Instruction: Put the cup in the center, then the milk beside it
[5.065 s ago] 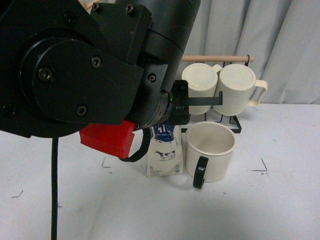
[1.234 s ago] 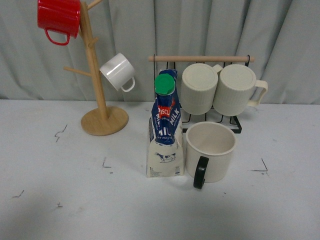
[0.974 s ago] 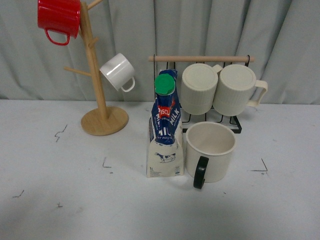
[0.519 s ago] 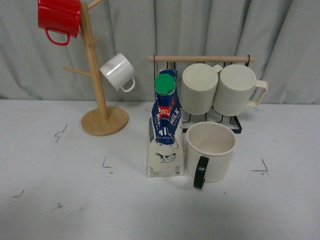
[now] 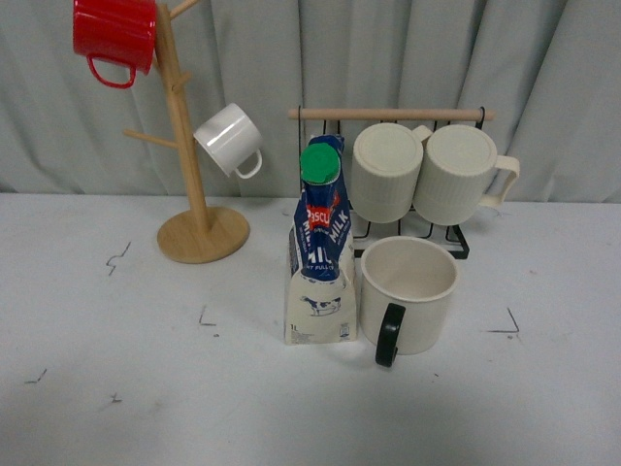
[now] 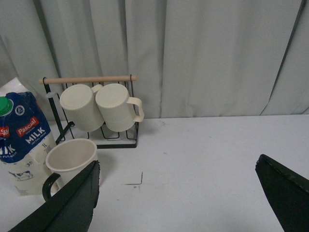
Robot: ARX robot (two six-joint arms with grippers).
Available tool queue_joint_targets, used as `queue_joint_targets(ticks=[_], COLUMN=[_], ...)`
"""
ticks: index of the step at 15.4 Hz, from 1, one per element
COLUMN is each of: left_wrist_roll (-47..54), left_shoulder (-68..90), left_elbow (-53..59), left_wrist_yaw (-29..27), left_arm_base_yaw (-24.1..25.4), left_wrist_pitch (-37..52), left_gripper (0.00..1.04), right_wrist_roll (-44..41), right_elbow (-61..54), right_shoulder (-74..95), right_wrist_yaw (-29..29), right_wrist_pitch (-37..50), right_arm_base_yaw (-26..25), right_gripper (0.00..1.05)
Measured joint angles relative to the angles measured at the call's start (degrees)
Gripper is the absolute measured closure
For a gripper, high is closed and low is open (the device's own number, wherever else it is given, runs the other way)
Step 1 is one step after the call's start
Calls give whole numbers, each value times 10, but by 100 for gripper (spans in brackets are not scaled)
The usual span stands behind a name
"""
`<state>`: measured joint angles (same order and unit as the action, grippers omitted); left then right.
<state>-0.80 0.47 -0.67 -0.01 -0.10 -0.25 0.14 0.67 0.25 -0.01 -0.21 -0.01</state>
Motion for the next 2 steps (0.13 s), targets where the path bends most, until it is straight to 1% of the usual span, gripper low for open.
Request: queue_joint_targets(ticks=[2], left_wrist_roll=[0], left_shoulder=[0], left_elbow=[0], left_wrist_yaw=[0], left_arm_base_yaw=[0], left_wrist_pitch=[0], left_gripper=[7], right_wrist_roll=[0], right_elbow=[0], right_shoulder=[0], right_wrist_yaw=[0], right_wrist_pitch=[0], right_arm_base_yaw=[0], right_gripper=[6])
